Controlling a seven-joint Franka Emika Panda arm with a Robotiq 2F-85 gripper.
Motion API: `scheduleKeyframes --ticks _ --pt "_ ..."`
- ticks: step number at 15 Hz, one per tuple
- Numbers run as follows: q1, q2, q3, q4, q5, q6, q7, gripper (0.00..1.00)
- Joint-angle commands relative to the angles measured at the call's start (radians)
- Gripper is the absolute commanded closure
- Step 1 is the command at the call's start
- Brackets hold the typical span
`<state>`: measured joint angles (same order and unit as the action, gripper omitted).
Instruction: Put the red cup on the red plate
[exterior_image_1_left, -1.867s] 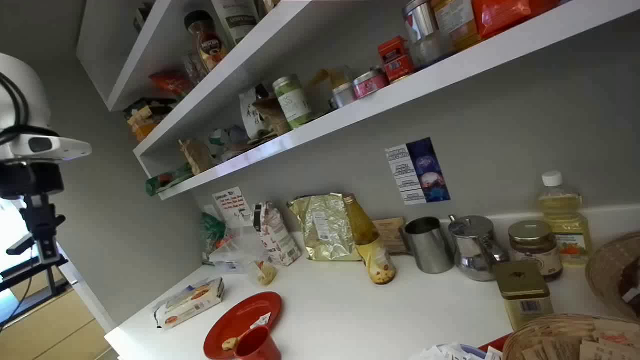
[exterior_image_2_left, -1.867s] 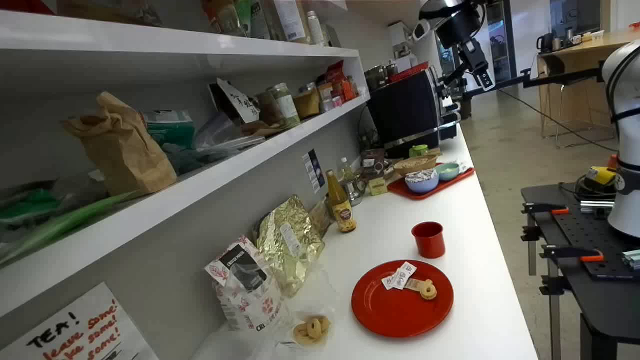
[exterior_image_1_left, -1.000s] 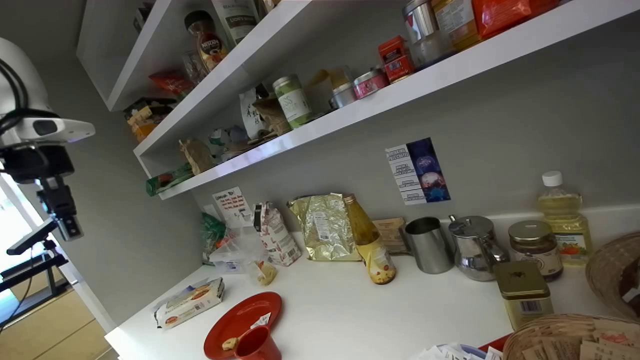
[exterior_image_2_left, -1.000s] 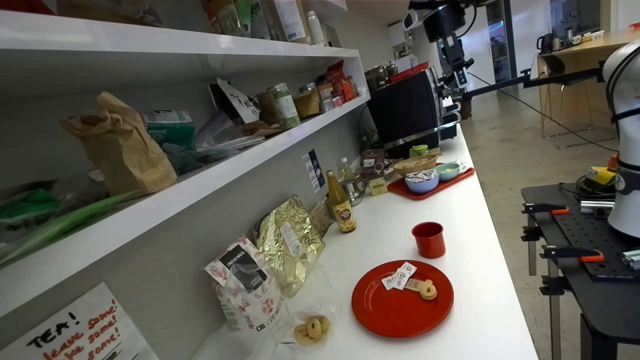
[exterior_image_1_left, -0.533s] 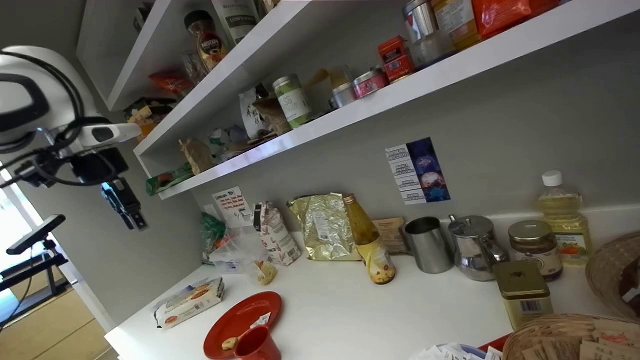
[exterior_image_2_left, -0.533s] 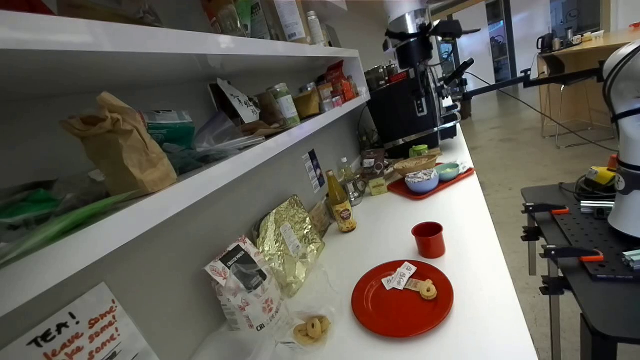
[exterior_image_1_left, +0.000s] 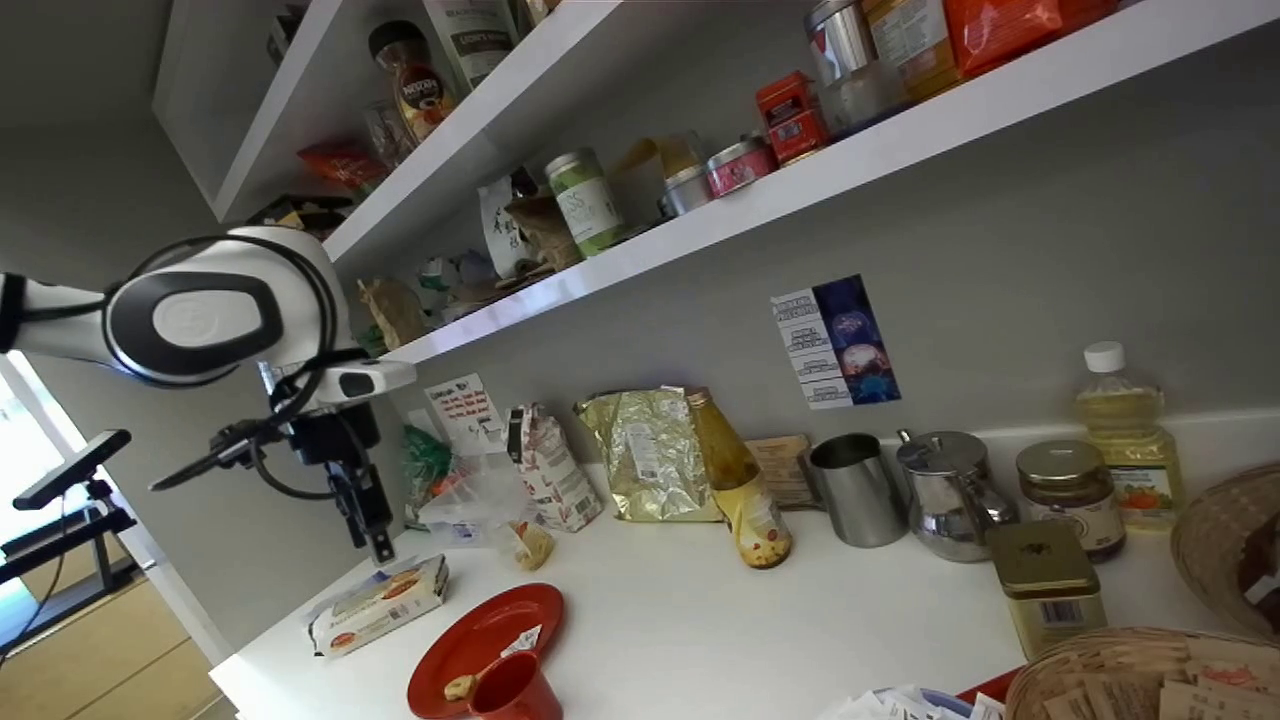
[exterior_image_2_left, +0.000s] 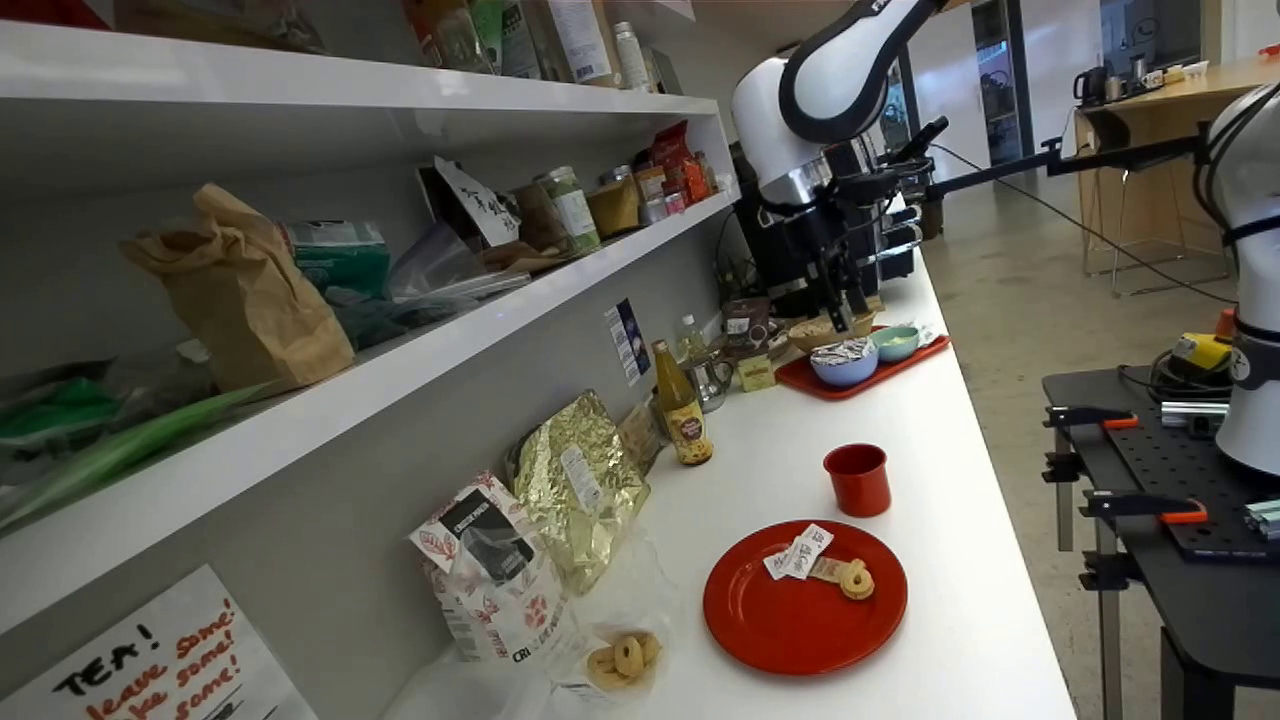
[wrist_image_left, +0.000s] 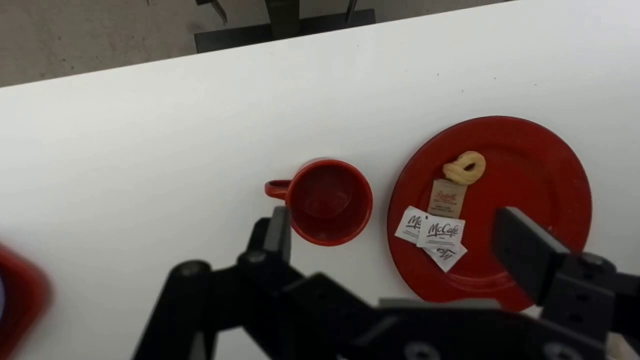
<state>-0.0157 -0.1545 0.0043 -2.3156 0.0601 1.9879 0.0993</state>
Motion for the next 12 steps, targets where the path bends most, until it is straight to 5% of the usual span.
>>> scheduleKeyframes --ticks 1,12 --pt "-0.010 0.109 -0.017 0.054 0.019 0.010 0.002 0.00" --pt "-0.013 0.356 -0.026 0.184 0.024 -0.009 0.022 0.00"
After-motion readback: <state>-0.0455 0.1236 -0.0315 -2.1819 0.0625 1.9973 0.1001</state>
